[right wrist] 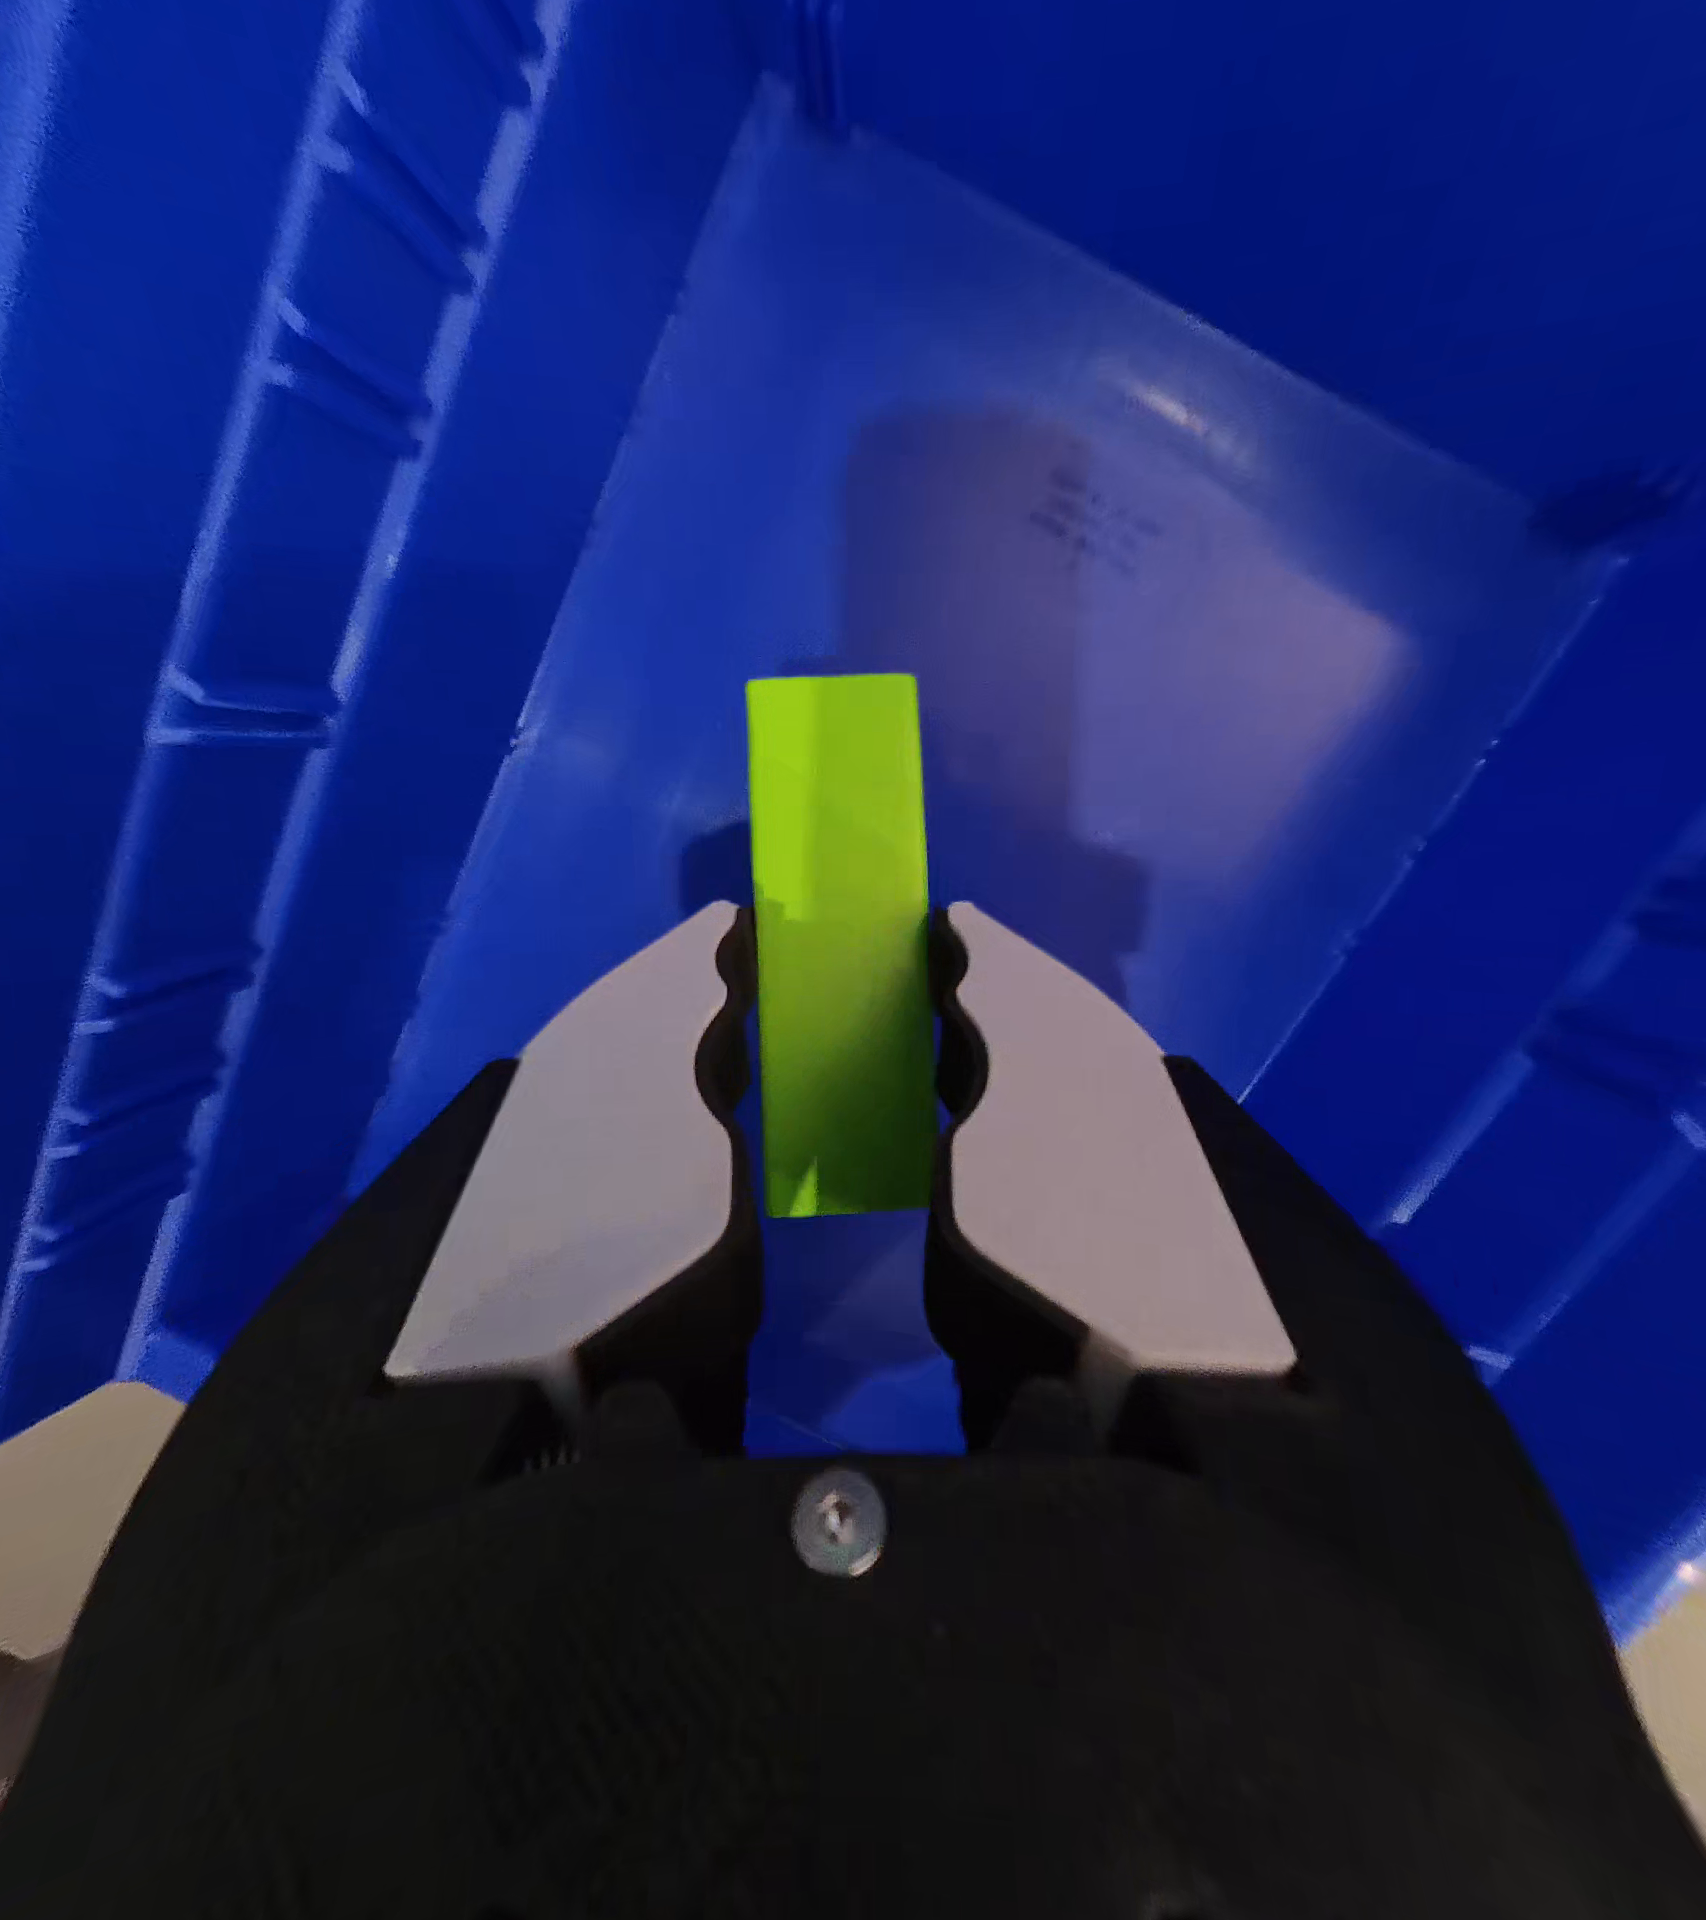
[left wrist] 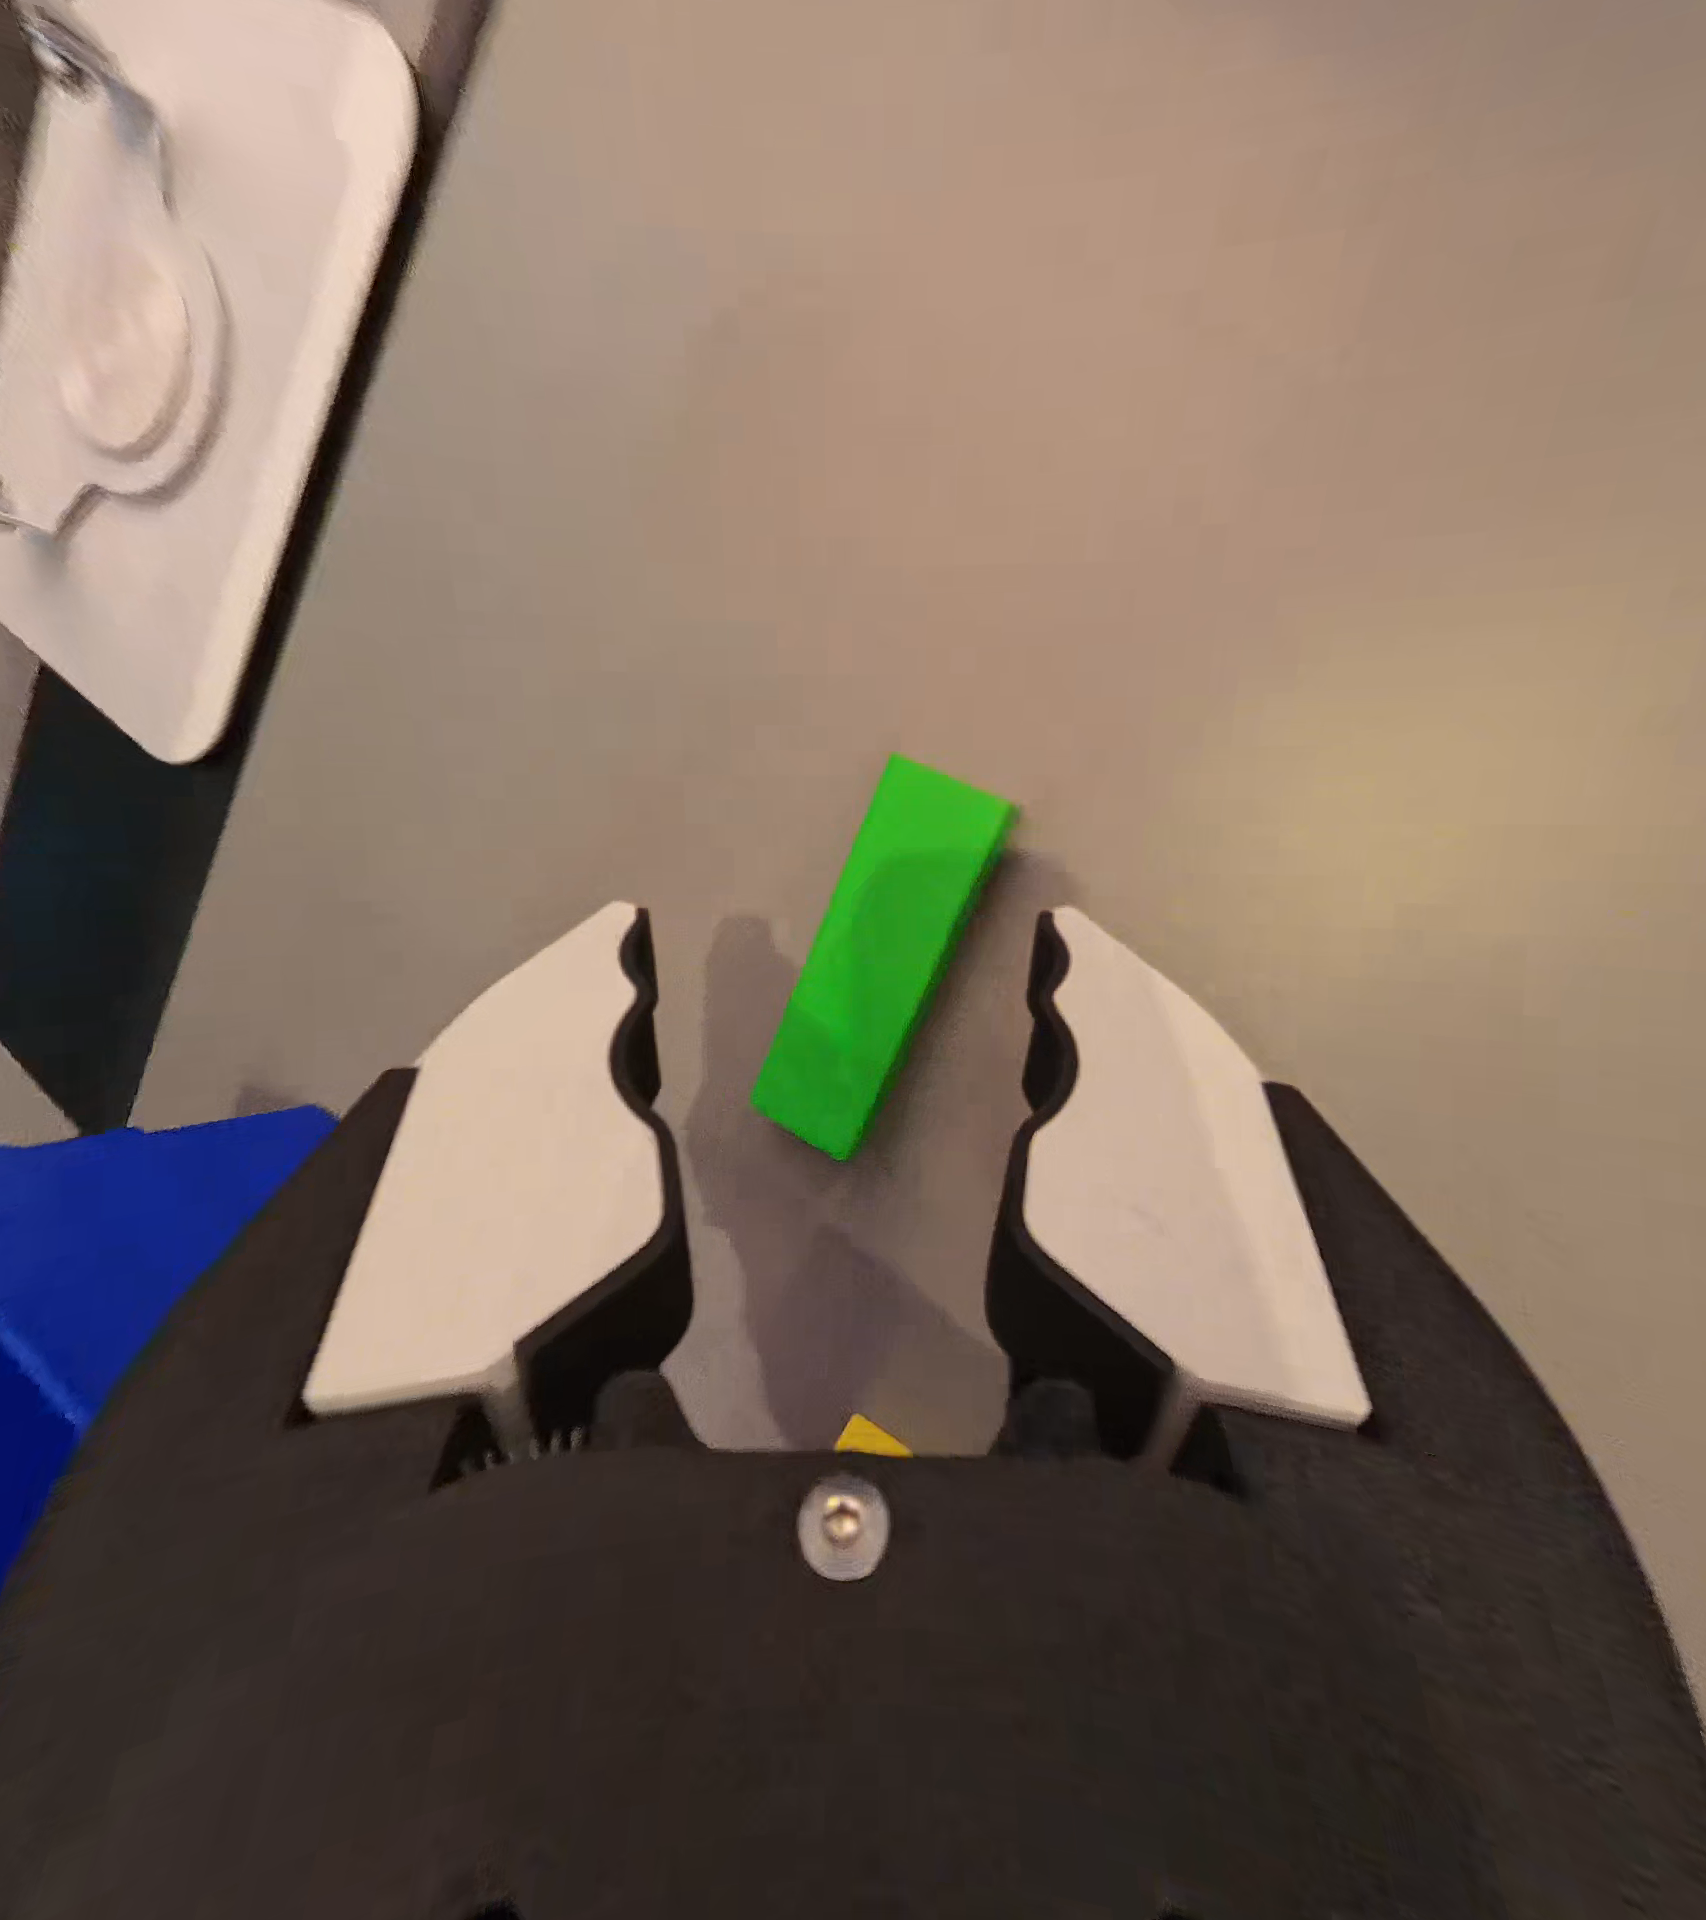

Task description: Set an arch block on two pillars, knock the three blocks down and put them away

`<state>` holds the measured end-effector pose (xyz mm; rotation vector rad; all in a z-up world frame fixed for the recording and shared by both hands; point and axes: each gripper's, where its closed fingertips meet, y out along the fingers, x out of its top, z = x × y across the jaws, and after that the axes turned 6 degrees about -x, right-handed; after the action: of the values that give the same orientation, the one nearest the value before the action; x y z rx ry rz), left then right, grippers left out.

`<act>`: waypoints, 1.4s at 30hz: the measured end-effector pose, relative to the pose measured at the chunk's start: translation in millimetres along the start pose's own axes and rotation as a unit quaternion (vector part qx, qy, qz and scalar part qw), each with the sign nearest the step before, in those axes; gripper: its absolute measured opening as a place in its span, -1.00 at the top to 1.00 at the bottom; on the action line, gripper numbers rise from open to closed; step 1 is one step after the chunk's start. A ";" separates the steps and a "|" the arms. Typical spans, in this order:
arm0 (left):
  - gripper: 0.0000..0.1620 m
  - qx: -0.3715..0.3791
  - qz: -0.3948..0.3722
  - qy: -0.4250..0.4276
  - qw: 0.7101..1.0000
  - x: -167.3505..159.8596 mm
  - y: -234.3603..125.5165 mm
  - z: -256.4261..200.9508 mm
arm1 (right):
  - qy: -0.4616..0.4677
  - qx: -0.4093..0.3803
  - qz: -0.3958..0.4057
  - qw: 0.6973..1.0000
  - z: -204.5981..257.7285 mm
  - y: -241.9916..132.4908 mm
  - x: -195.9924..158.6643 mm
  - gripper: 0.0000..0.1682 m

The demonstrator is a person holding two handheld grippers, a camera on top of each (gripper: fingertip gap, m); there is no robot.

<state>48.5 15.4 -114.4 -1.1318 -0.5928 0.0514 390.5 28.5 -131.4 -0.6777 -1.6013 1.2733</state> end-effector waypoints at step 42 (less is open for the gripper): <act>-0.05 -0.298 -0.335 -0.071 0.891 69.9 -167.4 -38.1 | -0.267 0.333 -0.486 0.762 283.6 -198.7 113.2 0.60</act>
<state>83.1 -67.1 48.0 -1.4592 -1.1565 -0.6921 113.8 -54.0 90.7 0.9640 -1.3997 1.0950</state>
